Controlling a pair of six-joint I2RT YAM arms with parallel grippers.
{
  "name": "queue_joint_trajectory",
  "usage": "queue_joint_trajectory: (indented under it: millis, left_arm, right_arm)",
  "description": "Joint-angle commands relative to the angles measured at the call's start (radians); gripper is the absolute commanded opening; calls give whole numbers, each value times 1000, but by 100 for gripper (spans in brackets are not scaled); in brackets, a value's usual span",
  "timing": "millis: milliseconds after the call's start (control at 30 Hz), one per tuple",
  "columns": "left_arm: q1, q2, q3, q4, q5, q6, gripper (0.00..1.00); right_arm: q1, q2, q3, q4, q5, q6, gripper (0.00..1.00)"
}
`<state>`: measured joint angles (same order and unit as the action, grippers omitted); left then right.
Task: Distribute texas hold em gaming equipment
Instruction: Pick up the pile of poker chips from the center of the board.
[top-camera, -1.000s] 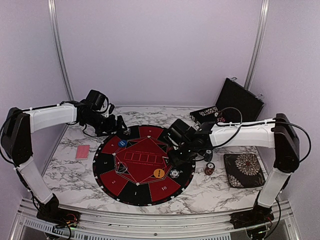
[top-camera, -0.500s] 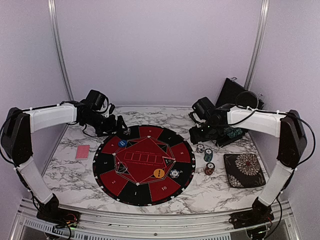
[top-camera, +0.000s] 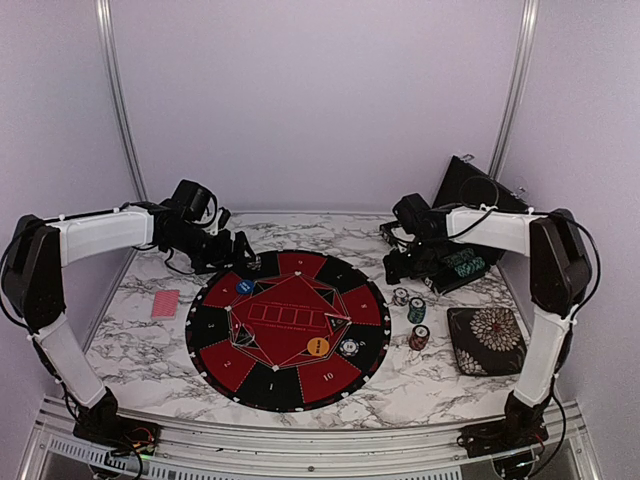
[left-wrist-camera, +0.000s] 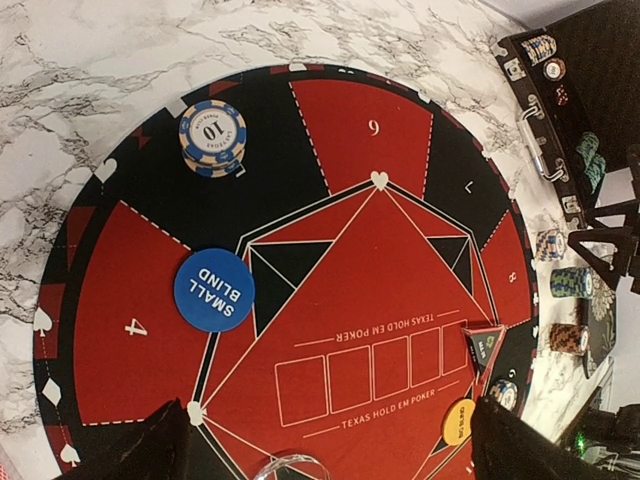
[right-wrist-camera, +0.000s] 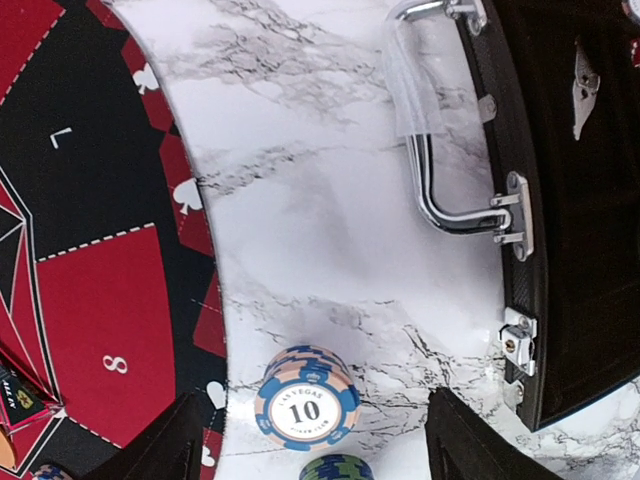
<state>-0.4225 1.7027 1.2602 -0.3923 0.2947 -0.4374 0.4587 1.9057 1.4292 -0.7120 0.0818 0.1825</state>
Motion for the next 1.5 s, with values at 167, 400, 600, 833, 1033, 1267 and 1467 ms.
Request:
queue_joint_trajectory:
  millis: [167,400,600,833,1033,1267,1467]
  left_arm:
    - [5,-27,-22,25,17,6,99]
    - [6,-27,-25,24,15,6,99]
    - [5,-24,-29,26,12,7,99]
    - [6,-18,-28,26,13,6,99]
    - [6,-13,-29,26,14,6,99]
    - [5,-8,-28,27,13,4,99]
    - [5,-8,-29,26,13,5,99]
  right_arm:
    - [-22,61,31,-26,-46,-55,73]
    - [-22,88,21,-20,-36,-61,67]
    - [-22,97,-3,-8,-36,-67,65]
    - [-22,113,-18,1,-36,-63,62]
    - [-20,116,-41,17,-40,-58,60]
    - [-2,133,-44,23,-32,-53,57]
    - [3,140,-39,22,-28,-49,50]
